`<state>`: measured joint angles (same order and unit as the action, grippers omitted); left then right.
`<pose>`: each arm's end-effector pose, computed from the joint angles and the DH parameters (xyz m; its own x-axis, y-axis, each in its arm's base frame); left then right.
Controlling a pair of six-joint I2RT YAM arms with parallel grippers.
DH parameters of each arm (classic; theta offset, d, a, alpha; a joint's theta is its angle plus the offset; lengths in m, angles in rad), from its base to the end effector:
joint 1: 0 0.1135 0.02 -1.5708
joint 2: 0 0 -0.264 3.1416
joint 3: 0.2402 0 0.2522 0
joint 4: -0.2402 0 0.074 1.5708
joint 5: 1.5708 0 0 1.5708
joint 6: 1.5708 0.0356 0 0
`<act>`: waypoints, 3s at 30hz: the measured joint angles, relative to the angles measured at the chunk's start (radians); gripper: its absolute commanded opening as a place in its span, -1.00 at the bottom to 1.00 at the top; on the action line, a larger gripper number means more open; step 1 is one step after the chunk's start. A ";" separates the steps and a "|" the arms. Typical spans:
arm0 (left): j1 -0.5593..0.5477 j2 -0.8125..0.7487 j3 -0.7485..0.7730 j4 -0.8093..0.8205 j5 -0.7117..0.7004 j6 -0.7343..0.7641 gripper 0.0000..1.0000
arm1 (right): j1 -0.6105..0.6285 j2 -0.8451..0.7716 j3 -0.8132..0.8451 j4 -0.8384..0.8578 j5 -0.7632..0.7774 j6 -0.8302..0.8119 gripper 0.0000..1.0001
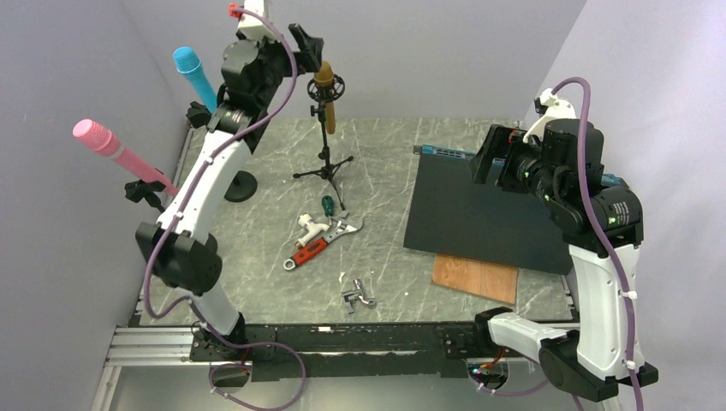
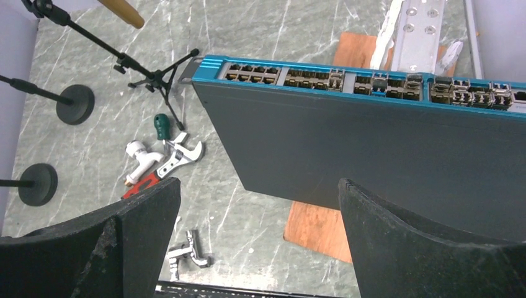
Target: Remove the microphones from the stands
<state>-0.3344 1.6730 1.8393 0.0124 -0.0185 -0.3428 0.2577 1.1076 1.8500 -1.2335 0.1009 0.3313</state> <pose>0.3652 -0.1262 0.4953 0.0536 -0.3744 -0.9257 0.3493 0.8755 -0.3339 0.1348 0.0318 0.5079 -0.4858 0.2067 -0.8493 -0.0102 0.9702 0.2419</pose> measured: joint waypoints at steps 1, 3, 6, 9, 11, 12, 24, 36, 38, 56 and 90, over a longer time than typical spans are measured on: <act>0.003 0.040 0.051 -0.002 0.005 0.010 0.99 | 0.000 0.004 0.004 0.000 0.004 0.000 1.00; 0.009 0.108 0.127 -0.013 0.023 0.027 0.99 | 0.000 0.013 0.016 0.000 0.016 -0.002 1.00; 0.016 0.201 0.209 -0.046 0.050 0.055 0.97 | 0.000 0.024 0.036 -0.002 0.033 -0.006 1.00; 0.019 0.247 0.213 -0.060 0.065 0.069 0.79 | 0.000 0.033 0.053 -0.003 0.048 -0.009 1.00; 0.020 0.262 0.201 -0.064 0.070 0.071 0.68 | 0.000 0.042 0.063 -0.006 0.053 -0.011 1.00; 0.020 0.264 0.194 -0.063 0.072 0.071 0.65 | 0.000 0.048 0.068 -0.007 0.055 -0.011 1.00; 0.021 0.266 0.113 -0.019 0.076 0.067 0.65 | 0.000 0.093 0.081 -0.016 0.060 -0.026 1.00; 0.016 0.275 0.113 -0.025 0.073 0.069 0.48 | 0.000 0.087 0.087 -0.022 0.077 -0.028 1.00; 0.016 0.275 0.113 -0.029 0.072 0.070 0.44 | 0.000 0.086 0.086 -0.022 0.077 -0.028 1.00; 0.013 0.275 0.111 -0.078 0.056 0.060 0.36 | 0.000 0.069 0.114 -0.022 0.075 -0.040 1.00; 0.010 0.176 0.285 -0.168 0.137 0.054 -0.95 | 0.000 -0.021 -0.001 0.042 -0.010 -0.020 1.00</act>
<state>-0.3241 1.8492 2.1239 -0.1555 0.1181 -0.2890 0.2577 1.0870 1.8488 -1.1919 0.0914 0.3115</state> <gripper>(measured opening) 0.545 0.997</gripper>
